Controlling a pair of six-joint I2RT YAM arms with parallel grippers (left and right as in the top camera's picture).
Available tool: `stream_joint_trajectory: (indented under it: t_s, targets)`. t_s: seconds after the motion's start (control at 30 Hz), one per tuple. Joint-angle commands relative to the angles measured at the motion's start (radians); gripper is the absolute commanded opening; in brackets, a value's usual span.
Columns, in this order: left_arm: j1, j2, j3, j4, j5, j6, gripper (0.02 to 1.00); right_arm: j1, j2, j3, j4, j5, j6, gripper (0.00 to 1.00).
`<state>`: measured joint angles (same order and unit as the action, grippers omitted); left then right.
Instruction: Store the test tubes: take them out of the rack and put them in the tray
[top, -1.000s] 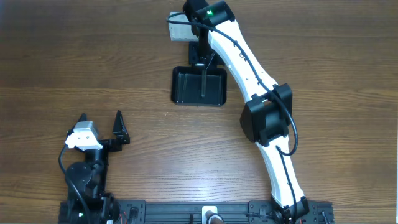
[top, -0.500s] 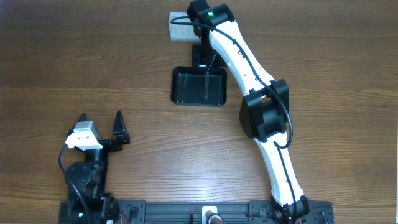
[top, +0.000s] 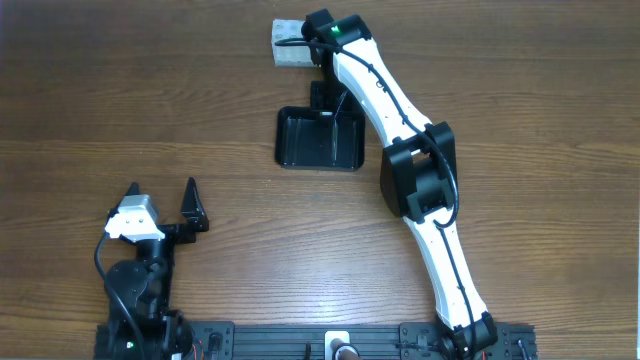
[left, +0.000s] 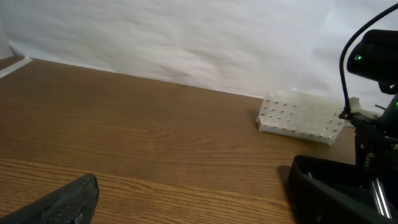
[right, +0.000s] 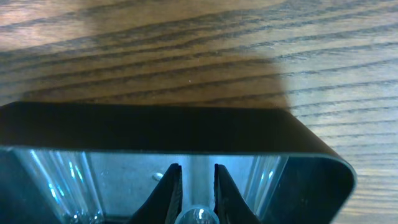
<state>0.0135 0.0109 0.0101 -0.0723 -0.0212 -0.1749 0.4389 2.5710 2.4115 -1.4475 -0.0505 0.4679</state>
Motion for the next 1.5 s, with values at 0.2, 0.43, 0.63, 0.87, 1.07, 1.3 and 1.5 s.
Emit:
stream_joint_trajectory:
  t_s: [0.2, 0.43, 0.63, 0.87, 1.07, 1.3, 1.5]
  targets:
    - [0.005, -0.005, -0.004, -0.002, 0.013, 0.018, 0.998, -0.006, 0.024, 0.008, 0.012, 0.045, 0.006, 0.086]
    - [0.005, -0.005, -0.004, -0.002, 0.013, 0.018, 0.998, -0.004, 0.052, 0.008, 0.025, 0.049, 0.006, 0.086]
    - [0.005, -0.005, -0.004, -0.002, 0.013, 0.018, 0.996, -0.004, 0.062, 0.008, 0.035, 0.051, 0.006, 0.086]
    - [0.005, -0.005, -0.004, -0.002, 0.013, 0.018, 0.996, -0.004, 0.063, 0.008, 0.04, 0.051, 0.006, 0.27]
    - [0.005, -0.005, -0.004, -0.002, 0.013, 0.018, 0.998, 0.003, 0.062, 0.008, 0.029, 0.048, 0.006, 0.277]
    - [0.005, -0.005, -0.004, -0.002, 0.013, 0.018, 0.998, 0.011, 0.022, 0.009, -0.014, 0.043, 0.006, 0.288]
    - [0.005, -0.005, -0.004, -0.002, 0.013, 0.018, 1.0, 0.011, -0.047, 0.01, -0.073, 0.044, 0.006, 0.334]
